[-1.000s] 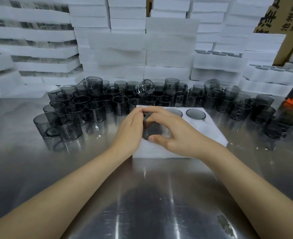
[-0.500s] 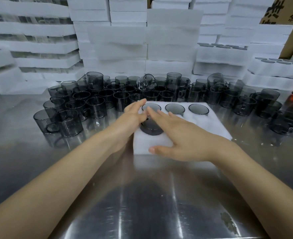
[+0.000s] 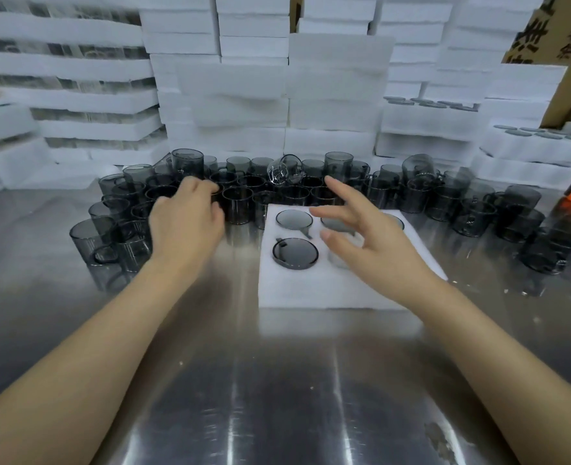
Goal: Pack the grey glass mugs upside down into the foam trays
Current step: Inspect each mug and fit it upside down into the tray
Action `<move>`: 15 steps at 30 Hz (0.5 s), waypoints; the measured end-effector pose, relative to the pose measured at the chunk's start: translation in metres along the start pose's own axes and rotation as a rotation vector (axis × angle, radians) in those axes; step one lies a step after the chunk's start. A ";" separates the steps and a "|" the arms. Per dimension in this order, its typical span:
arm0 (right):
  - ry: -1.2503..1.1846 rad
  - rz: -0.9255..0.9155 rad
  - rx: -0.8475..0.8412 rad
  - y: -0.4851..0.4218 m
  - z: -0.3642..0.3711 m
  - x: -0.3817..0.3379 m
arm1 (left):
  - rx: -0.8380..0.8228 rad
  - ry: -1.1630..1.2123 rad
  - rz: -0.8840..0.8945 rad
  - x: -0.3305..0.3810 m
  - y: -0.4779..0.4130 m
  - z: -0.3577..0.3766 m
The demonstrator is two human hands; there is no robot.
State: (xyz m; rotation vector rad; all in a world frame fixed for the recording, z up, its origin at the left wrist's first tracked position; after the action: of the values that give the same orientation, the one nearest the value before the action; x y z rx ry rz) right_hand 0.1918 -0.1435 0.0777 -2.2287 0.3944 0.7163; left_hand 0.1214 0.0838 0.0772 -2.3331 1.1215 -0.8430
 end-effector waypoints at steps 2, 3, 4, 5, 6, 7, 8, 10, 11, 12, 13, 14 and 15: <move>-0.009 -0.040 0.105 -0.001 -0.005 -0.001 | -0.087 -0.134 -0.082 -0.011 -0.001 0.010; -0.021 -0.050 0.144 -0.001 -0.006 -0.001 | -0.121 -0.183 -0.095 -0.014 0.002 0.015; -0.036 -0.055 0.174 -0.002 -0.008 0.000 | -0.139 -0.207 -0.098 -0.014 0.003 0.017; -0.064 -0.056 0.201 -0.002 -0.009 0.000 | -0.139 -0.217 -0.094 -0.012 0.004 0.017; -0.096 -0.056 0.228 -0.002 -0.011 0.000 | -0.130 -0.223 -0.080 -0.009 0.005 0.015; -0.125 -0.055 0.256 -0.002 -0.013 -0.001 | -0.121 -0.227 -0.066 -0.005 0.005 0.013; -0.151 -0.054 0.284 -0.002 -0.015 -0.002 | -0.116 -0.221 -0.061 -0.001 0.007 0.010; -0.184 -0.051 0.326 -0.001 -0.019 -0.003 | -0.083 -0.154 -0.051 0.012 0.012 -0.001; -0.183 -0.049 0.332 -0.001 -0.020 -0.003 | -0.041 -0.103 -0.025 0.020 0.015 -0.009; -0.176 -0.047 0.328 -0.001 -0.019 -0.003 | 0.014 -0.041 0.024 0.031 0.018 -0.019; -0.164 -0.047 0.314 -0.002 -0.018 -0.003 | 0.071 0.030 0.097 0.042 0.022 -0.028; -0.152 -0.047 0.292 -0.002 -0.015 -0.004 | 0.124 0.099 0.190 0.053 0.028 -0.037; -0.141 -0.047 0.263 -0.003 -0.012 -0.004 | 0.179 0.152 0.290 0.064 0.034 -0.045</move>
State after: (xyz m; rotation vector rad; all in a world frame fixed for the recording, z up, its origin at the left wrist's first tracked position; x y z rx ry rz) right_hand 0.1946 -0.1505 0.0882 -1.9224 0.3438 0.7465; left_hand 0.1041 0.0073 0.1116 -1.9297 1.3473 -0.9771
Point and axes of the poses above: each hand's wrist, its own y-axis away from the middle knuckle, its own z-axis out of the palm, x = y × z, the point moved 7 cm from there along -y, towards the middle knuckle, and after that the axes turned 10 degrees about -z, right-handed, at the moved point
